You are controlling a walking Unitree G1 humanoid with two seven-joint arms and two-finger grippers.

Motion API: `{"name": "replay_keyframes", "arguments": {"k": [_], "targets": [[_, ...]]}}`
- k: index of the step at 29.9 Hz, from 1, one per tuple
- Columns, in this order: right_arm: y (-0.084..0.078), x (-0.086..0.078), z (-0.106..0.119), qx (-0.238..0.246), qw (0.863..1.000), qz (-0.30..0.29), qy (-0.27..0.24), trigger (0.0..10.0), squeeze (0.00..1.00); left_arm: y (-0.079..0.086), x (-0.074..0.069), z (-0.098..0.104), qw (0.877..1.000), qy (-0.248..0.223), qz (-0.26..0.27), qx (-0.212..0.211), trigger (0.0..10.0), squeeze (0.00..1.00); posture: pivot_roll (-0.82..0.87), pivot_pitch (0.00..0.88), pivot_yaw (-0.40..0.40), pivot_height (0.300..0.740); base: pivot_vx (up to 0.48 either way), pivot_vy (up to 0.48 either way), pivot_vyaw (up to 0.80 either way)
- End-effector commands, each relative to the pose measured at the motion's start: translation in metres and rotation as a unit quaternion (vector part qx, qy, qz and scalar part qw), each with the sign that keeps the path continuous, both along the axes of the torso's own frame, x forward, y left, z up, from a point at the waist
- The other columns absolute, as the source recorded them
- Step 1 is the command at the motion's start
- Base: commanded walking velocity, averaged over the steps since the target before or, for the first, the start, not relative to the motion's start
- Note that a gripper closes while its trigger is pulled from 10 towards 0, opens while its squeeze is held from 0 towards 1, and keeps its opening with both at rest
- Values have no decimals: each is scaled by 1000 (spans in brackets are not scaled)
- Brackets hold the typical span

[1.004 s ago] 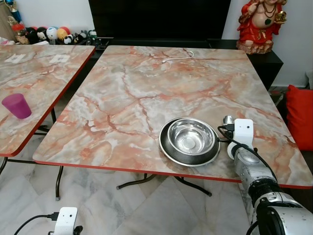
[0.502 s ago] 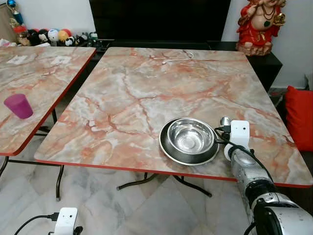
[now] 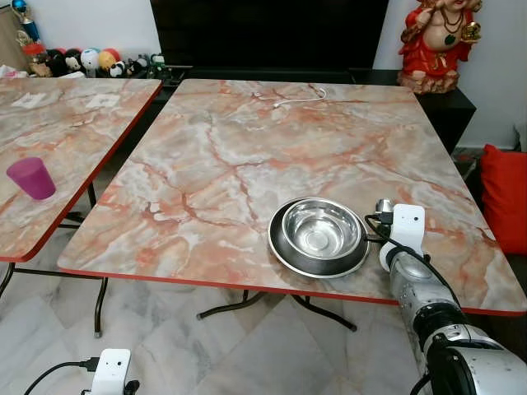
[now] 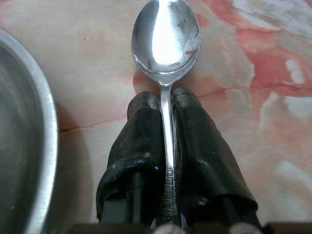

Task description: Setting the table

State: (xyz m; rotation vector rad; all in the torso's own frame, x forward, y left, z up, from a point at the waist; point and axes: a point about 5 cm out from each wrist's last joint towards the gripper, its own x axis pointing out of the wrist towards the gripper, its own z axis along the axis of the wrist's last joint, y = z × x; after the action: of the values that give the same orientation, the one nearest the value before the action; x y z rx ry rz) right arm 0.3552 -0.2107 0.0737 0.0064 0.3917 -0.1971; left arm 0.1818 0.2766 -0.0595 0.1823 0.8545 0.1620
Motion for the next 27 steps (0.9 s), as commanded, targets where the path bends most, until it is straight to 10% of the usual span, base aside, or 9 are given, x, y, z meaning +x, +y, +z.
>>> {"name": "replay_keyframes", "arguments": {"k": [1, 8, 9, 23, 24, 27], "targets": [[-4, 0, 2, 0, 1000, -7, -3, 10000, 0, 4, -4, -1, 1000, 9, 1, 4, 10000, 0, 66, 18, 9, 740, 0, 0, 0], [0, 1, 1, 4, 1000, 2, -5, 10000, 31, 4, -4, -1, 1000, 8, 1, 4, 10000, 0, 70, 23, 8, 740, 0, 0, 0], [1, 1, 1, 5, 1000, 3, -4, 10000, 169, 4, -4, -1, 1000, 8, 2, 4, 10000, 0, 70, 23, 8, 740, 0, 0, 0], [5, 1, 0, 8, 1000, 10, 0, 10000, 161, 3, -4, -1, 1000, 7, 3, 4, 10000, 0, 70, 25, 6, 740, 0, 0, 0], [6, 1, 0, 8, 1000, 10, 0, 10000, 659, 3, -4, -1, 1000, 7, 3, 4, 10000, 0, 70, 25, 6, 740, 0, 0, 0], [7, 1, -1, 9, 1000, 11, 0, 10000, 827, 4, -4, -1, 1000, 7, 3, 4, 10000, 0, 71, 25, 6, 740, 0, 0, 0]]}}
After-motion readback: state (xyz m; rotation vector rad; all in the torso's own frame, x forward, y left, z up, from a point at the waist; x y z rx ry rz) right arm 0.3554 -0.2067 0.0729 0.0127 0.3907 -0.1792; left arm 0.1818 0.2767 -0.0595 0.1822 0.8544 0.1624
